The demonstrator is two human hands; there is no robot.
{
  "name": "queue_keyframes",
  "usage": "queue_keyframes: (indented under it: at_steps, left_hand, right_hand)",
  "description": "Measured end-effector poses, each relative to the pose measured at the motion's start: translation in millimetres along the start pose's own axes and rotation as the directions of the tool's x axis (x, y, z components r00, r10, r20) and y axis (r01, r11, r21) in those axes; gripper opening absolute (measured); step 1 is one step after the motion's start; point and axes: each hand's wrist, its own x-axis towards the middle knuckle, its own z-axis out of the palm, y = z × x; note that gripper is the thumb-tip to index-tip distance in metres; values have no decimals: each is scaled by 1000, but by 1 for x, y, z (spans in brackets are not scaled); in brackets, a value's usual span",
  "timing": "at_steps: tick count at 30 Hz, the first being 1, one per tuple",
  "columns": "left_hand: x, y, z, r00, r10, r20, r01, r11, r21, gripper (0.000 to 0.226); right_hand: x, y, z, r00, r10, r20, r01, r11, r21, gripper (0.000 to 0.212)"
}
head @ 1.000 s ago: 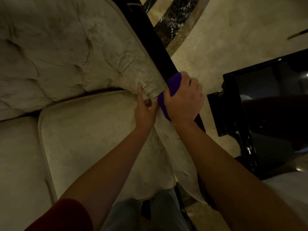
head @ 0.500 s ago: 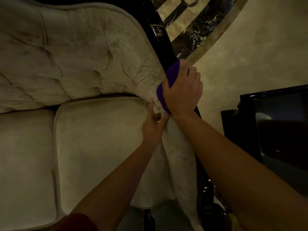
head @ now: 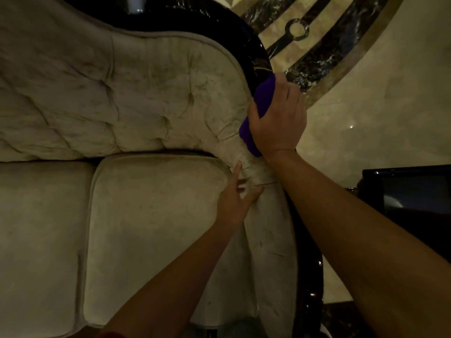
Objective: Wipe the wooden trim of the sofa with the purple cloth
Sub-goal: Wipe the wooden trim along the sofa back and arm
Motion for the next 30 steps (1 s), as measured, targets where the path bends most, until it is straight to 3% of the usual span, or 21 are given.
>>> queue_keyframes:
  at_steps: [3, 6, 8, 13, 18, 23, 30]
  left_hand:
    - [13, 27, -35, 934, 268, -237, -219, 952, 212, 81]
    - [47, 66, -80, 761, 594, -261, -381, 735, 561, 84]
    - [75, 94, -99, 698, 679, -226, -365, 609, 704, 84]
    - [113, 109, -108, 691, 718, -89, -288, 387, 876, 82]
    - [130, 94, -102, 636, 765, -104, -296, 366, 882, 79]
    - [136, 87, -102, 629, 774, -76, -325, 351, 878, 82]
    - [142, 85, -100, 618, 782, -80, -367, 376, 851, 81]
  right_hand:
    - [-1, 0, 2, 1000, 14, -8, -14, 1000, 20, 68]
    - [-2, 0, 4, 1000, 17, -16, -16, 1000, 25, 68]
    - [-2, 0, 4, 1000, 20, -6, -20, 1000, 18, 68]
    - [-3, 3, 8, 999, 13, -48, -12, 1000, 29, 68]
    - [4, 8, 15, 998, -31, -63, 38, 994, 101, 68]
    - [55, -20, 18, 987, -64, -145, 100, 961, 260, 58]
    - [116, -56, -1, 983, -175, 53, 135, 889, 438, 54]
